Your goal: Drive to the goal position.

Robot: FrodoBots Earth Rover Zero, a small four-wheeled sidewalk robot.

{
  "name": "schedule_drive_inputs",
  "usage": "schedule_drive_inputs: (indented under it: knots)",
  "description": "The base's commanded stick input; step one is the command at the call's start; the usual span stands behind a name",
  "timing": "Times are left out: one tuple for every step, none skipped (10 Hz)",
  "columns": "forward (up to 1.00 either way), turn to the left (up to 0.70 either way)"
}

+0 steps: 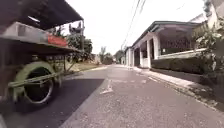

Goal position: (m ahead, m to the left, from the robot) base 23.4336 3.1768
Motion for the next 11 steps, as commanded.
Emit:
schedule_drive_inputs:
  knots:
    - [0.70,0.00]
    - [0.70,0.00]
    - [0.70,0.00]
    - [0.70,0.00]
    - [0.70,0.00]
    - [0.70,0.00]
    - [0.70,0.00]
    - [0.70,0.00]
    - [0.70,0.00]
    - [0.70,0.00]
    - [0.70,0.00]
